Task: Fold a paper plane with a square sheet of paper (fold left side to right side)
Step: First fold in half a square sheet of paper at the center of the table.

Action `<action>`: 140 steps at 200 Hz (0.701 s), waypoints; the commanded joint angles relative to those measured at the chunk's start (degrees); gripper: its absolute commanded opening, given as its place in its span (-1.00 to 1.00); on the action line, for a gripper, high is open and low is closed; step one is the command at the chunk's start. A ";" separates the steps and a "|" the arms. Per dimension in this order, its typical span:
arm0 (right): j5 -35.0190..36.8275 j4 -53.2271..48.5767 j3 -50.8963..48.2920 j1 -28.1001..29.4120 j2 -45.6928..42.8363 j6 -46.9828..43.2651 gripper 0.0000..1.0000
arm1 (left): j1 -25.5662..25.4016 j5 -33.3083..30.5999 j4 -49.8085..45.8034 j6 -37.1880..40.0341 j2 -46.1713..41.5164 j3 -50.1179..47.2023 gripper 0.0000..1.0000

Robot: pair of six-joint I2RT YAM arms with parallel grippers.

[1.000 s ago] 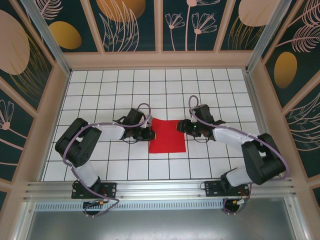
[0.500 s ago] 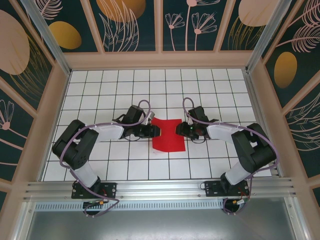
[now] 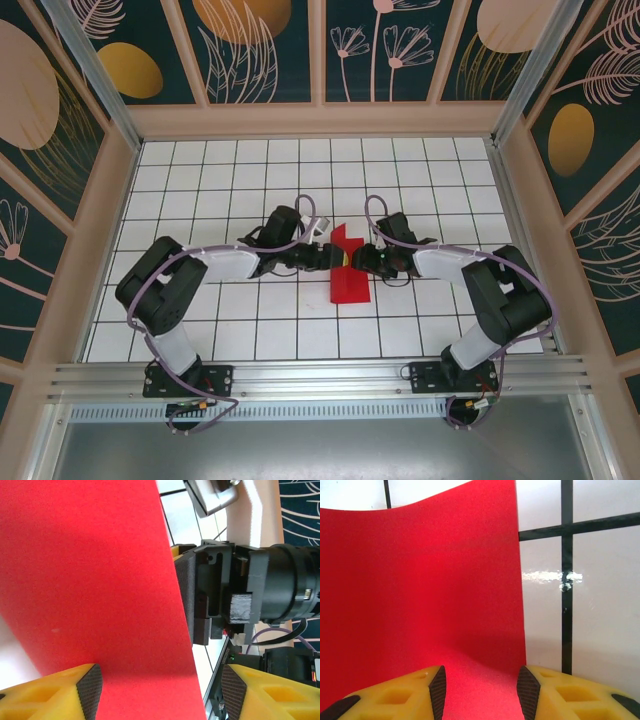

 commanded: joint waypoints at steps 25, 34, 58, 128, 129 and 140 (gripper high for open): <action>-1.67 3.67 -4.08 -1.36 -1.36 0.48 -0.04 | -0.48 0.10 1.92 -1.42 3.12 1.85 0.31; -2.99 4.51 -4.45 -2.16 -2.72 0.48 -0.03 | -0.48 -0.03 2.08 -1.59 3.17 1.90 0.30; -5.16 4.64 -4.68 -4.43 -6.89 0.45 0.01 | -0.46 -0.27 2.11 -1.69 3.40 2.11 0.27; -12.22 8.22 -7.08 -6.87 -16.79 4.65 0.19 | -0.46 -0.74 2.20 -2.11 3.97 2.80 0.24; -12.41 8.44 -7.20 -6.79 -16.78 4.77 0.19 | -0.48 -0.74 2.20 -2.07 4.00 2.81 0.24; -13.90 10.73 -8.19 -6.78 -16.33 6.33 0.14 | -0.50 -0.77 2.21 -2.05 4.02 2.86 0.22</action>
